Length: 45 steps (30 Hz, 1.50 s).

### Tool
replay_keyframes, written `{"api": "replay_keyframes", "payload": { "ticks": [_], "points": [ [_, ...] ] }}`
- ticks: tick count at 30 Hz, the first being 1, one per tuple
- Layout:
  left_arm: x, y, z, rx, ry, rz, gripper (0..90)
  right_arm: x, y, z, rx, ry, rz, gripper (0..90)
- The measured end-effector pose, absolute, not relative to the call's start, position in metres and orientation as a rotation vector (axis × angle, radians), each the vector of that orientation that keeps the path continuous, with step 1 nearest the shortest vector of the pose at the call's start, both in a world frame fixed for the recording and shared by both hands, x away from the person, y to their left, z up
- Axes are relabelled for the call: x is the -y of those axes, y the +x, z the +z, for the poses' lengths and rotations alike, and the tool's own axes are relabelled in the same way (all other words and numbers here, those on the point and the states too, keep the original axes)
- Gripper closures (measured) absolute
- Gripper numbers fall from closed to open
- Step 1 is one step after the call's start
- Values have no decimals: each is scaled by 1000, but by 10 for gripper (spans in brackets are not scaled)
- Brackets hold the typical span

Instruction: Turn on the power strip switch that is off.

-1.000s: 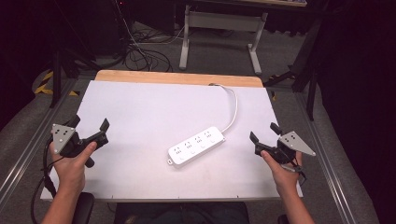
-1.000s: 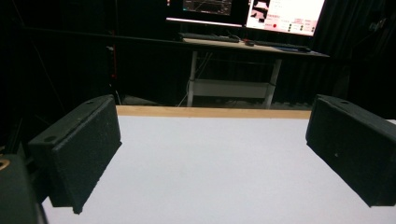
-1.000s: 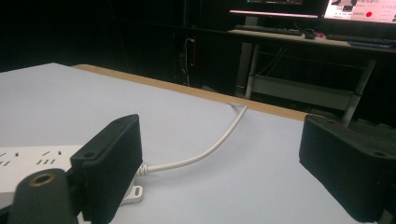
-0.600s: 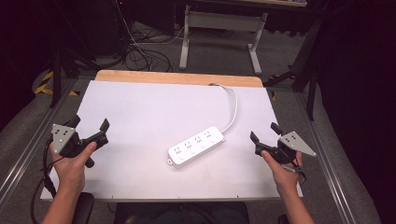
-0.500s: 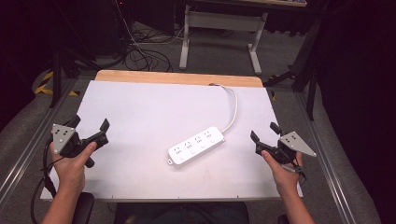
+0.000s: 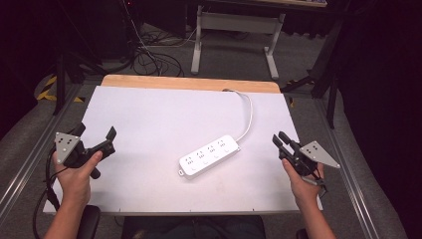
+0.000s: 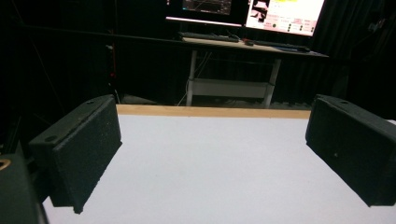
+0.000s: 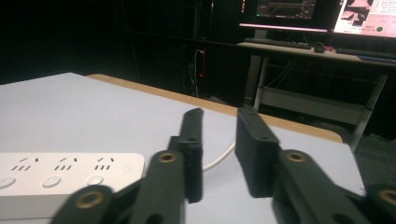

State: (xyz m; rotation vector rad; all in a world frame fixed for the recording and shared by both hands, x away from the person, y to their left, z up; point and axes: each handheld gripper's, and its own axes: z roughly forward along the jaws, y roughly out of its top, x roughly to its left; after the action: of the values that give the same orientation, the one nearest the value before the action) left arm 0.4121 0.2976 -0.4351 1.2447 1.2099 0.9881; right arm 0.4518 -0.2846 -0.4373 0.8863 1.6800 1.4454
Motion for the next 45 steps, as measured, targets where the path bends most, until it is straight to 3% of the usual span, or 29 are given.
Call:
{"api": "replay_keyframes", "payload": {
  "ticks": [5, 26, 45],
  "points": [
    [-298, 412, -435, -1211, 1246, 988, 38, 284, 449, -435, -1688, 870, 1451, 900],
    [-299, 413, -436, -1213, 1249, 995, 39, 279, 458, -412, -1767, 831, 1511, 900],
    [-298, 412, -435, -1197, 1278, 1027, 39, 207, 462, -404, -1964, 705, 1603, 900]
  ]
}}
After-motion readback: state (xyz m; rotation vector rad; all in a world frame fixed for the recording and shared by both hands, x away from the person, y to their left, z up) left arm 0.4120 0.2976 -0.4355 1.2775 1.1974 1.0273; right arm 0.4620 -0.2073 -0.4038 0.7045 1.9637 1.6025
